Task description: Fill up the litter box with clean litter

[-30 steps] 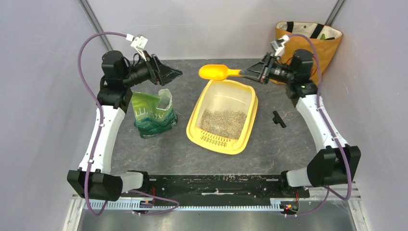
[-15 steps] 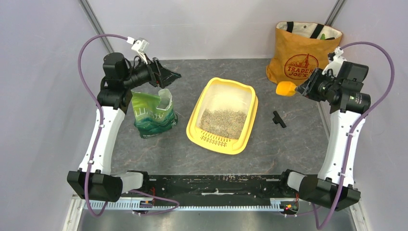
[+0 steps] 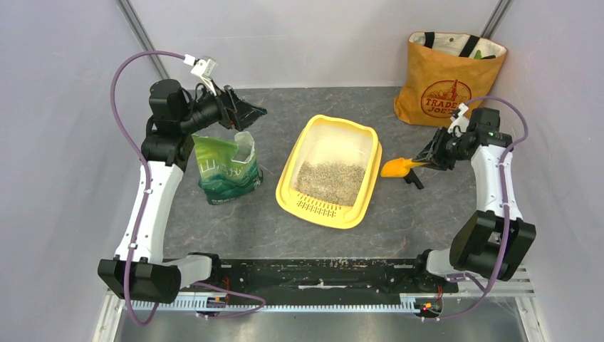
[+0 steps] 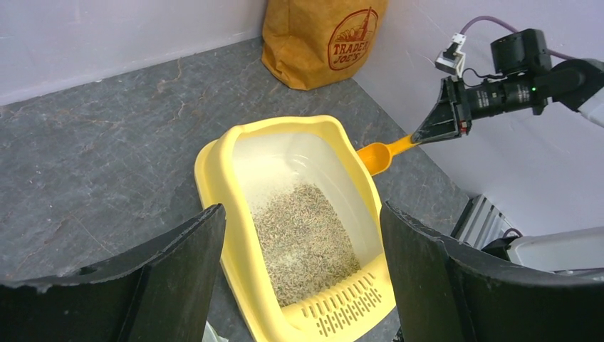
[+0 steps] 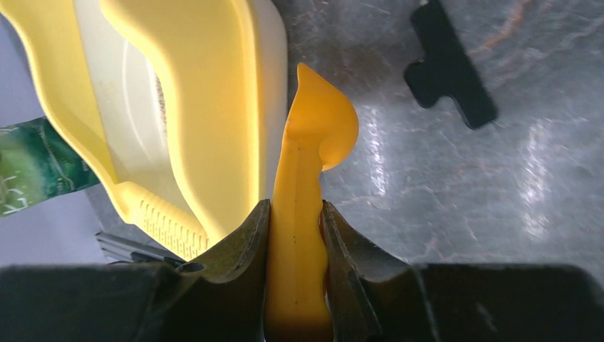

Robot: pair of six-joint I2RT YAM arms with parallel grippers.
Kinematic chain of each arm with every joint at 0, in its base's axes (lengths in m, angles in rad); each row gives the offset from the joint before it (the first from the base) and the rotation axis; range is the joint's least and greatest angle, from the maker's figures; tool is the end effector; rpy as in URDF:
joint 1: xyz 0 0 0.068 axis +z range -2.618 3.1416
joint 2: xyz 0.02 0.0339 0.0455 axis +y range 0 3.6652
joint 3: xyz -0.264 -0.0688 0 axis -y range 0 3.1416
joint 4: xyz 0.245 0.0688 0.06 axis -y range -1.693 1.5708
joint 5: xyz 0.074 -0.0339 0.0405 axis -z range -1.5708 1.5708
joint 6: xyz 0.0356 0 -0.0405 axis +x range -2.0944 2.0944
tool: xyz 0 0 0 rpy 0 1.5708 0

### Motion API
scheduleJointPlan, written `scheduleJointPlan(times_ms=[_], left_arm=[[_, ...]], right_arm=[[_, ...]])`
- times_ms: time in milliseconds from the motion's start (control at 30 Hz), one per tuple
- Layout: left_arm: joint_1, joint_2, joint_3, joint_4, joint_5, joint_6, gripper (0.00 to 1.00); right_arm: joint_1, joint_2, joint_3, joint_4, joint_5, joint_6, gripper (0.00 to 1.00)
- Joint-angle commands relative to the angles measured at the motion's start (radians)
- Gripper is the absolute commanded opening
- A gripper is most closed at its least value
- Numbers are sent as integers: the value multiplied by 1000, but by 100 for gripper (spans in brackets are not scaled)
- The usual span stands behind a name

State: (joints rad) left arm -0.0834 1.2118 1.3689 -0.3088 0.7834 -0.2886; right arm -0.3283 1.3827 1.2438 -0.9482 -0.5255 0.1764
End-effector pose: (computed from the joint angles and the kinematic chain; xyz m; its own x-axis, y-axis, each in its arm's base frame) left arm 0.2549 -0.0465 0.4433 -0.3590 -0.1723 -0.9173 0.6801 0.6247 -0.3836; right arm 0.2616 -0.0703 0.3056 -0.8148 0.4379 -0.3799 0.2043 0.8301 0.5188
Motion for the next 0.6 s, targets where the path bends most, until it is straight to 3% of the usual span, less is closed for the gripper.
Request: scheduleJointPlan(times_ms=[0, 200, 567], left_arm=[[4, -33, 7, 3, -16, 34, 85], [4, -41, 7, -30, -28, 59, 85], [12, -31, 86, -231, -78, 180, 92]], right_arm=[[13, 32, -34, 213, -138, 55, 0], [43, 126, -22, 362, -244, 109, 0], [146, 297, 110, 471, -232, 150, 0]])
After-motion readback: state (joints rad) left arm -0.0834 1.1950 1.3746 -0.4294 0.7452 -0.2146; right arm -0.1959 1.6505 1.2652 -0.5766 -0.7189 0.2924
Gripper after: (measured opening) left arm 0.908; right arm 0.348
